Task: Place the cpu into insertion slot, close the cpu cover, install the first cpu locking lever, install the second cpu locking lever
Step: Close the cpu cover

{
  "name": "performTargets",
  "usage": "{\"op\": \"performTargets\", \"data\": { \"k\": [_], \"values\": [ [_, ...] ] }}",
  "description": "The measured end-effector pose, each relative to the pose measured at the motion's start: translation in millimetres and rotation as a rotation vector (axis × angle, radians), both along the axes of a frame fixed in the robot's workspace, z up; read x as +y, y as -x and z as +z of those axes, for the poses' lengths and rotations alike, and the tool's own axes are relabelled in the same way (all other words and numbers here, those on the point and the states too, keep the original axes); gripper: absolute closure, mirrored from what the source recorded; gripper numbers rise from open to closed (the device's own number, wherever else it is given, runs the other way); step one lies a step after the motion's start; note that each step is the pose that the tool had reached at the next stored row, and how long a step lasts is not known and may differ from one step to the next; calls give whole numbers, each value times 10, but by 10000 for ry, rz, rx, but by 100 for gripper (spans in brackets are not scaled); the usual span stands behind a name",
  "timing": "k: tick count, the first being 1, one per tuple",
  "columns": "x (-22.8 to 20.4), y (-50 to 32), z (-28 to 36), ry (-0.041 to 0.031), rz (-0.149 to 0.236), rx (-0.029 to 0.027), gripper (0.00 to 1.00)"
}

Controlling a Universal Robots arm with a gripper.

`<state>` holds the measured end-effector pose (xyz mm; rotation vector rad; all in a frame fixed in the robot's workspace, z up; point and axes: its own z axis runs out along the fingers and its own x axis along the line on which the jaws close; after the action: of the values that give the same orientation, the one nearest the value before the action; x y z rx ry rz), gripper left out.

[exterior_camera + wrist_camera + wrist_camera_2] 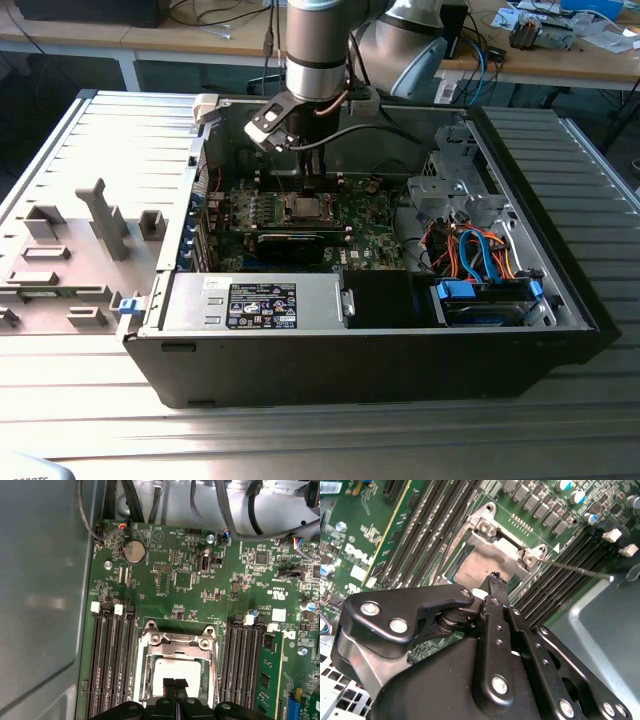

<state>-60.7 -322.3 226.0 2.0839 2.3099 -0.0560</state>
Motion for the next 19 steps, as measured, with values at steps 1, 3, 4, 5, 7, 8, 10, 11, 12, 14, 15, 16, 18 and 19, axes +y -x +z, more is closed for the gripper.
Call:
{"op": "performTargets", "data": {
  "k": [1,3,4,5,7,8,10,11,12,14,15,16,18,19],
  "values": [
    [0,24,-24,0,0,0,89],
    [0,57,-52,-1,0,0,89],
    [0,76,-67,0,0,-1,89],
    [0,92,-80,0,0,0,89],
    [0,133,-124,0,0,0,89],
    [0,145,-146,-1,0,-1,89],
    [0,152,-185,0,2,-1,89],
    [0,152,-191,1,2,0,89],
    [-1,153,-192,2,0,2,89],
    [0,152,-195,5,-2,1,89],
    [0,148,-196,8,-1,0,89],
    [0,139,-197,30,0,-2,89],
    [0,131,-198,78,0,0,89],
    [0,127,-199,121,-2,0,89]
  ]
}}
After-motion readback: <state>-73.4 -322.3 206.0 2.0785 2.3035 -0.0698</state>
